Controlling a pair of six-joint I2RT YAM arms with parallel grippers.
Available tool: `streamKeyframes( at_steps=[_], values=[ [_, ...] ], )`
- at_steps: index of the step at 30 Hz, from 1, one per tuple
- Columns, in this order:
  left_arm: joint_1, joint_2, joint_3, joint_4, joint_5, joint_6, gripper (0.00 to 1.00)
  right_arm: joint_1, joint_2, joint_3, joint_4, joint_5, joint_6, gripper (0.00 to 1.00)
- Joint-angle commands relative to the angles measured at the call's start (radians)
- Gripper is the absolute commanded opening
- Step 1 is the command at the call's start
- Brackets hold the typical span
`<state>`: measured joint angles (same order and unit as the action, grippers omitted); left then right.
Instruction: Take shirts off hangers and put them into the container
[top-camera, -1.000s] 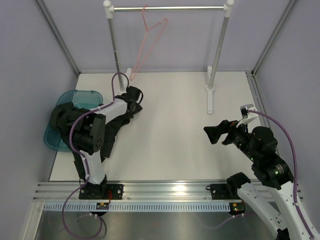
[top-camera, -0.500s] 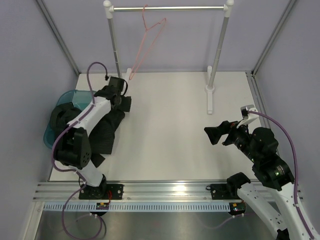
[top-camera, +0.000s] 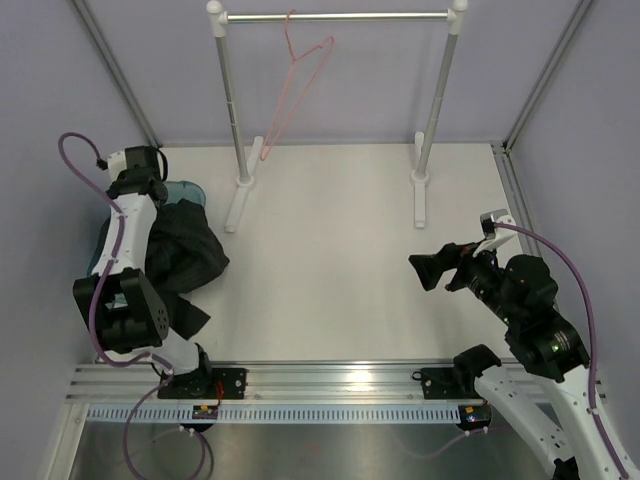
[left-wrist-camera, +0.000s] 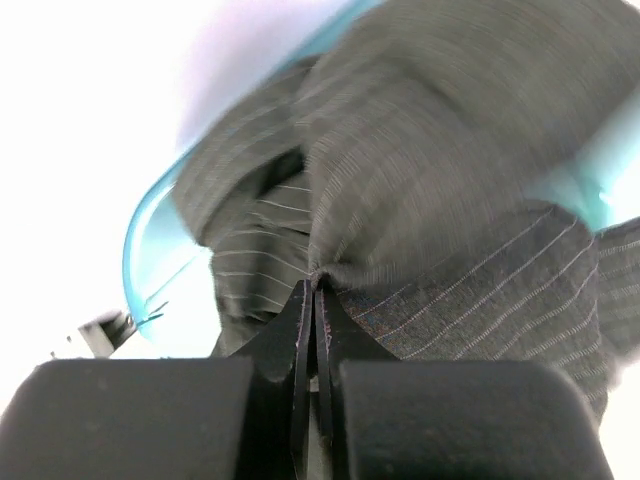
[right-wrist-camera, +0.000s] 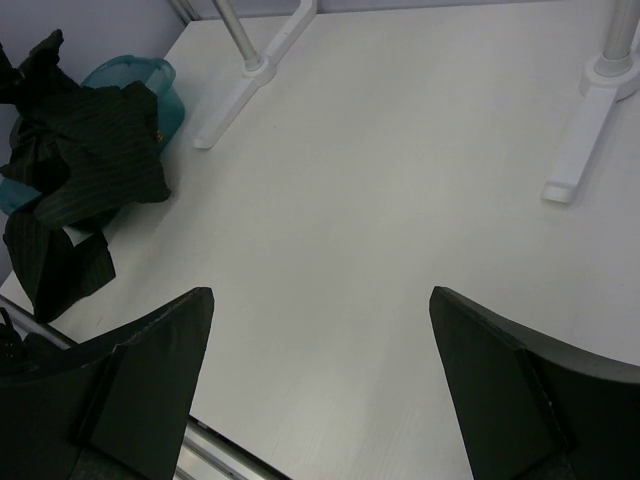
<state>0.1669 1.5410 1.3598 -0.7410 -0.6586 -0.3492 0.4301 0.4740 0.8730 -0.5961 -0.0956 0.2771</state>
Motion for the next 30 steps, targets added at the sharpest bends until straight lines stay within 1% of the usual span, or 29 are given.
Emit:
streamKeyframes(
  at_steps=[1, 3, 6, 9, 13, 14, 17, 18, 20, 21, 23, 24, 26, 28, 30],
  values=[
    [0.065, 0.031, 0.018, -0.011, -0.018, -0.091, 0.00, 0.007, -0.011, 0.041, 0.007, -0.003, -0.044, 1.00],
    [0.091, 0.074, -0.001, -0.005, -0.006, -0.100, 0.00, 0.007, -0.011, 0.035, 0.006, 0.008, -0.056, 0.99],
    [0.100, 0.129, -0.010, 0.002, 0.033, -0.106, 0.00, 0.007, -0.012, 0.024, -0.001, 0.020, -0.061, 0.99],
    [0.100, 0.236, 0.001, -0.004, 0.082, -0.114, 0.00, 0.007, -0.018, 0.014, -0.001, 0.022, -0.053, 0.99],
    [0.100, 0.280, 0.005, -0.001, 0.123, -0.131, 0.00, 0.006, -0.015, 0.021, -0.013, 0.026, -0.053, 0.99],
    [0.100, 0.281, 0.005, 0.005, 0.132, -0.131, 0.07, 0.007, -0.017, 0.026, -0.016, 0.033, -0.056, 0.99],
    [0.102, 0.268, 0.010, 0.000, 0.145, -0.126, 0.19, 0.007, -0.021, 0.027, -0.028, 0.037, -0.056, 0.99],
    [0.102, 0.260, 0.024, -0.006, 0.148, -0.123, 0.27, 0.007, -0.026, 0.029, -0.030, 0.036, -0.056, 1.00],
    [0.100, 0.228, 0.032, -0.018, 0.163, -0.120, 0.37, 0.007, -0.031, 0.030, -0.033, 0.033, -0.058, 0.99],
    [0.102, 0.178, 0.032, -0.018, 0.165, -0.114, 0.52, 0.007, -0.029, 0.035, -0.034, 0.031, -0.058, 0.99],
    [0.100, 0.127, 0.038, -0.027, 0.178, -0.100, 0.72, 0.007, -0.028, 0.037, -0.033, 0.025, -0.061, 1.00],
    [0.098, 0.079, 0.048, -0.032, 0.183, -0.088, 0.85, 0.007, -0.028, 0.037, -0.028, 0.022, -0.064, 0.99],
    [0.095, 0.033, 0.059, -0.063, 0.200, -0.068, 0.93, 0.007, -0.022, 0.035, -0.021, 0.007, -0.065, 1.00],
    [0.079, -0.037, 0.061, -0.090, 0.205, -0.059, 0.99, 0.007, -0.017, 0.034, -0.010, -0.004, -0.061, 0.99],
    [0.056, -0.087, 0.045, -0.098, 0.206, -0.045, 0.99, 0.007, -0.012, 0.031, -0.001, -0.021, -0.055, 0.99]
  ],
)
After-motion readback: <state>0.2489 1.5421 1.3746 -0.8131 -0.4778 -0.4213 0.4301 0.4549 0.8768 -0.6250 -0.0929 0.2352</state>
